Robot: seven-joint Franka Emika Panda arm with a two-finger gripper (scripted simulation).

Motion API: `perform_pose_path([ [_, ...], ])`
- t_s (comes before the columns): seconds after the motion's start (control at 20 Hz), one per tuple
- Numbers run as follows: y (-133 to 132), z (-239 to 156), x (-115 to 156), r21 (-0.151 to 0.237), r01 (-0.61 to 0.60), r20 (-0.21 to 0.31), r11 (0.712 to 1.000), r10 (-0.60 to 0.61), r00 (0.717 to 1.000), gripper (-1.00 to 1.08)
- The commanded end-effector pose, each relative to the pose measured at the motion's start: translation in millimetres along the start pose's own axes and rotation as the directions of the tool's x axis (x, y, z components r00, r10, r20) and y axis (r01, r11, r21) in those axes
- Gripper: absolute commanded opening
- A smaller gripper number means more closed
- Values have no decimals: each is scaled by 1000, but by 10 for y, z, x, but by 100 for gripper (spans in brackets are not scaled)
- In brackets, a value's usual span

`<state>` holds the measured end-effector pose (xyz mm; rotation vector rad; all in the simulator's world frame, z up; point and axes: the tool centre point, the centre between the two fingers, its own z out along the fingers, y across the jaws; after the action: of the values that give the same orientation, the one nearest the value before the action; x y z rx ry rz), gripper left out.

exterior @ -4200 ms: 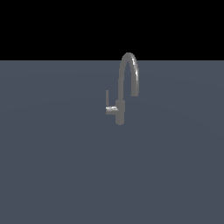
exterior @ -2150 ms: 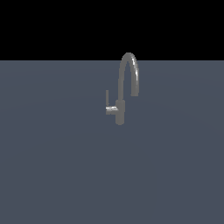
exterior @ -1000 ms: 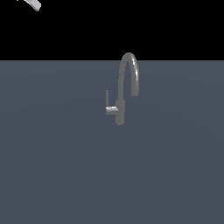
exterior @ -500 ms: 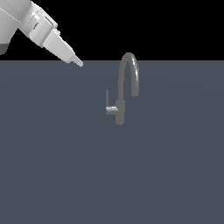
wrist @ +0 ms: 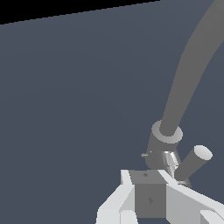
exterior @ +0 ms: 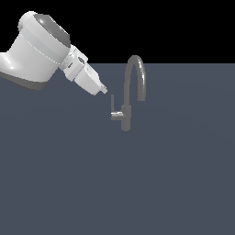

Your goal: Turn on the faucet by rotating a designated handle.

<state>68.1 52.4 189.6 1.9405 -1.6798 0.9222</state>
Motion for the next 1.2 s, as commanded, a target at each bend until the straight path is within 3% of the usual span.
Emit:
perform_pose_path([
  [0.0,17,134,-22,-12,-12,2,1000,12,1000,-100],
  [0.7,113,378,-29,-46,-52,-7,998,52,999,-100],
  [1.15,205,369,-8,-48,-54,-8,997,54,999,-100],
])
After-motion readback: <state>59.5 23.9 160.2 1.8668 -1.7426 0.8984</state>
